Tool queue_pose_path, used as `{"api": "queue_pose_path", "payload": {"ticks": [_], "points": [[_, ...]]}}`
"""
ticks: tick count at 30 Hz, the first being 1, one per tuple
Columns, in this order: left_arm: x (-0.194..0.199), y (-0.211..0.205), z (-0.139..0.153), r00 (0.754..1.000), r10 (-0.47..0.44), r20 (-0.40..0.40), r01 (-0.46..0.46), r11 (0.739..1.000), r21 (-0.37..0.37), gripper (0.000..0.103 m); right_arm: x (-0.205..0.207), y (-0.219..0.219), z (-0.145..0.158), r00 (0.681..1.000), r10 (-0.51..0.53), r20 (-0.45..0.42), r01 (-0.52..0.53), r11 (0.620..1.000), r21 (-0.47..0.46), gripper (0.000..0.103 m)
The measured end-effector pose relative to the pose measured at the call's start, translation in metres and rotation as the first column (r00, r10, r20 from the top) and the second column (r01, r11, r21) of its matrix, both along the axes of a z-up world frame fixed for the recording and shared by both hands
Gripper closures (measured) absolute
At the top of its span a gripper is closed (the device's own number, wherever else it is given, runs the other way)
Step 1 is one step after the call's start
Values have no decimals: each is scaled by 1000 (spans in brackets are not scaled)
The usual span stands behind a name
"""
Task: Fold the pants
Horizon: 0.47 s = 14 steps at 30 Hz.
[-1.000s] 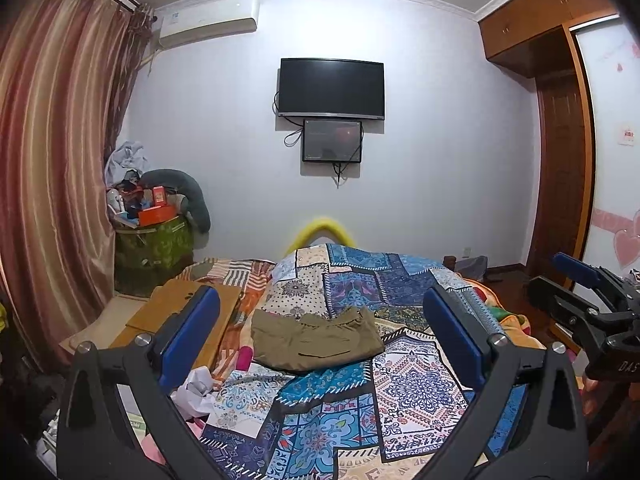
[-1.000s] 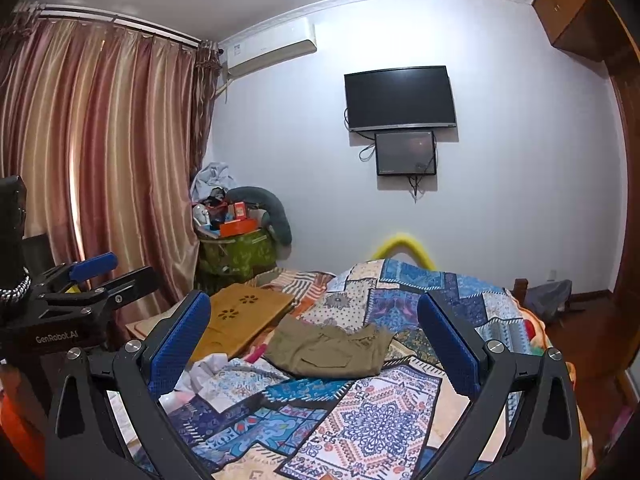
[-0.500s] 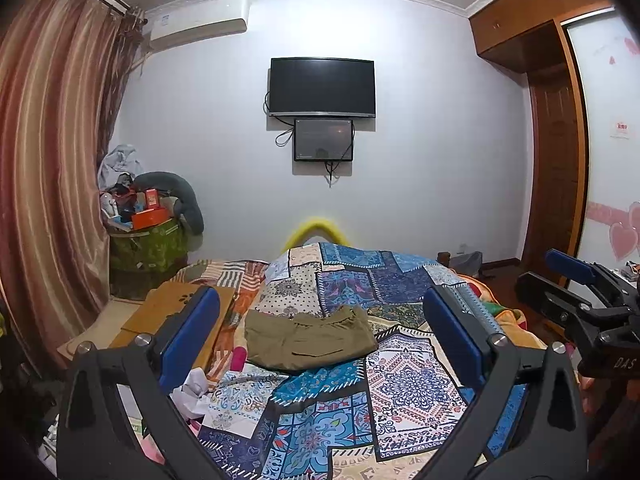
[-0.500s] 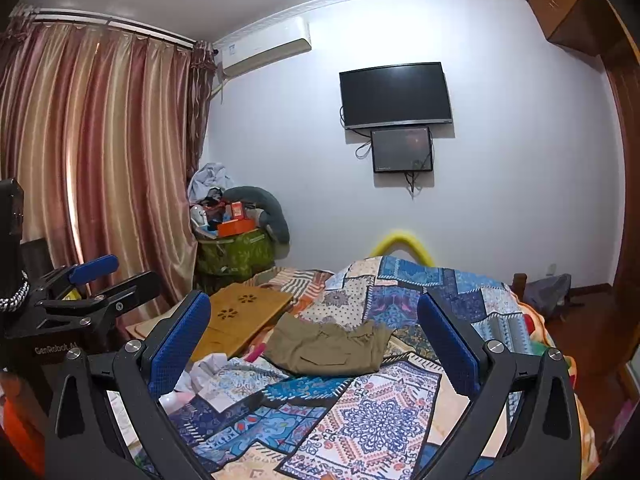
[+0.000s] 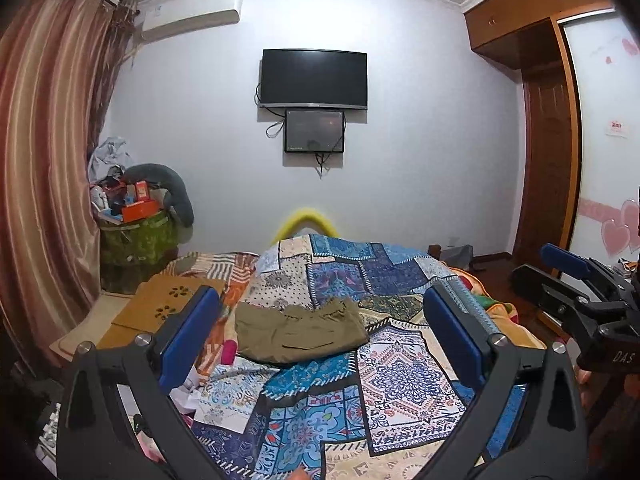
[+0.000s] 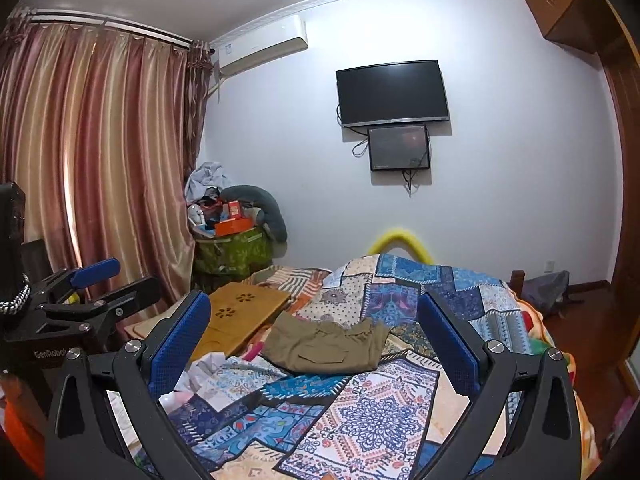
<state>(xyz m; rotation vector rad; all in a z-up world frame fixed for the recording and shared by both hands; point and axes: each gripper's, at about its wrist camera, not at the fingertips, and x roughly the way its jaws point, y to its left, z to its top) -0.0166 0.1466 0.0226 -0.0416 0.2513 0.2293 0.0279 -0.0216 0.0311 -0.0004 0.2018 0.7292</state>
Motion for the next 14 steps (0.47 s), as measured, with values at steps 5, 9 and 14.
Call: {"api": "queue_pose_path", "payload": {"ticks": [5,9,14], "points": [[0,1,-2,1000,-1,-5,1,1000,-6,0,0,0,0,1000,-1,1,1,1000,-1,0],[1,0,-2,1000,-1,-7,1,1000,-3,0,1,0,0,1000,0,-1,0,1000,1,0],[5,0,-4,1000,-6,-12,6,1000,-6,0,2,0,0,1000,-5,-5,5,1000,4,0]]}}
